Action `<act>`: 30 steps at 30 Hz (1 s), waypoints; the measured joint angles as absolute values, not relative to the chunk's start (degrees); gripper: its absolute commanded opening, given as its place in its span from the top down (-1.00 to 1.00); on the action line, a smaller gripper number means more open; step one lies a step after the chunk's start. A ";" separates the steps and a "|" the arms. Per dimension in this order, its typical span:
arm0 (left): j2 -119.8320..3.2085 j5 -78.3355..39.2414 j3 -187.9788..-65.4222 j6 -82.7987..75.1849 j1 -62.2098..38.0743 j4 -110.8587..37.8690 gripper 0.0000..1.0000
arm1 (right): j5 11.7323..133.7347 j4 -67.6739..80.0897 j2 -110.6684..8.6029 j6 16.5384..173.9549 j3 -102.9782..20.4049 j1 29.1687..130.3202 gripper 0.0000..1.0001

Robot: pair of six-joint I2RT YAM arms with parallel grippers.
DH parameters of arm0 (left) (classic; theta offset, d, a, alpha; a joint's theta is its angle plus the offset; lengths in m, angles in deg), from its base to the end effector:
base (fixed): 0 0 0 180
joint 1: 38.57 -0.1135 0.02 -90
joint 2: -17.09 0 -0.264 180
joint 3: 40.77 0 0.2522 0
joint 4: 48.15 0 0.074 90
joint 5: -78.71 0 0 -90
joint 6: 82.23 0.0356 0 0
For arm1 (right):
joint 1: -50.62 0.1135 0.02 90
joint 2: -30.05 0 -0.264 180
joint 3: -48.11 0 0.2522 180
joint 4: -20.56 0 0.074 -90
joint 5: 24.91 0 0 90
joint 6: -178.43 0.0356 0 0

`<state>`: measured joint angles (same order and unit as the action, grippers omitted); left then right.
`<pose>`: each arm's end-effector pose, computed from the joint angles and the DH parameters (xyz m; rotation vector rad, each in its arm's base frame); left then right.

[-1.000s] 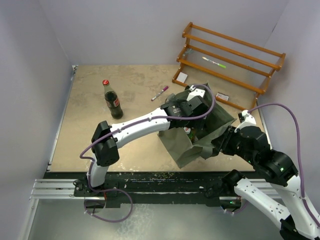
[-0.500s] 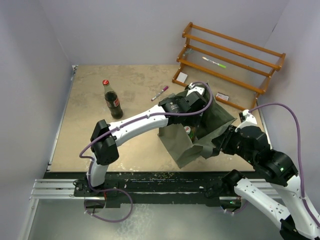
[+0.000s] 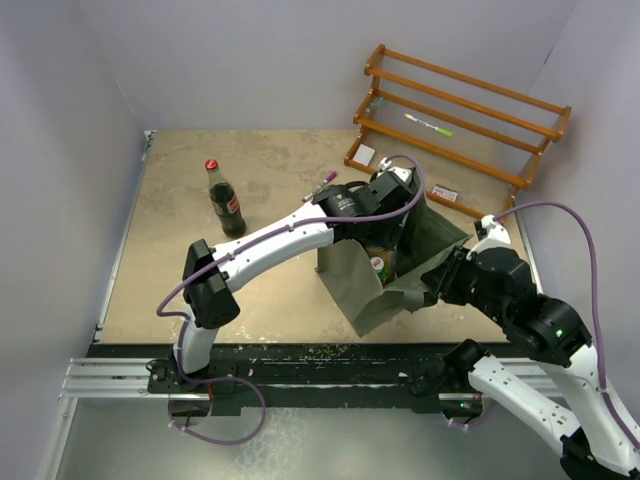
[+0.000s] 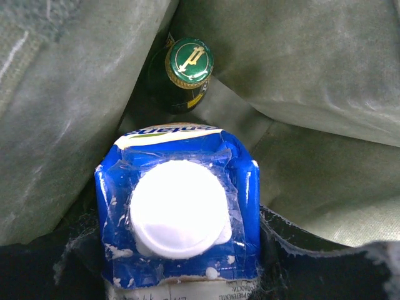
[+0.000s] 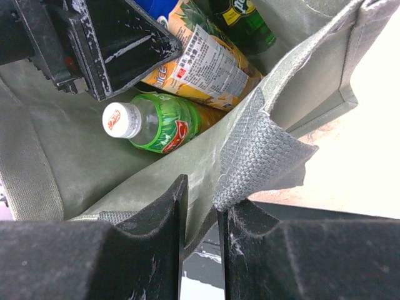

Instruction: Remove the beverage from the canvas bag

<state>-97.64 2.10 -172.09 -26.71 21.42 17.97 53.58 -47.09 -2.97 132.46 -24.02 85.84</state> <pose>0.2285 -0.3792 0.3427 0.4388 2.4199 -0.4691 0.0776 0.0461 0.3644 0.2892 2.1019 0.6386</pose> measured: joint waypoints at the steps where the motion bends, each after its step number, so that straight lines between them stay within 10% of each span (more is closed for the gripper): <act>1: -97.64 1.99 -172.20 -26.97 21.35 17.97 0.20 | 53.56 -47.00 -3.08 132.38 -24.02 85.84 0.45; 30: -77.38 -5.22 -181.03 -39.89 6.05 10.97 0.30 | 54.11 -44.90 -5.57 131.33 -24.00 85.84 0.46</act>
<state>-77.38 -5.22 -181.03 -39.89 6.05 10.97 54.11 -44.90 -5.57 131.33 -24.00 85.84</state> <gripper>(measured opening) 0.609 0.273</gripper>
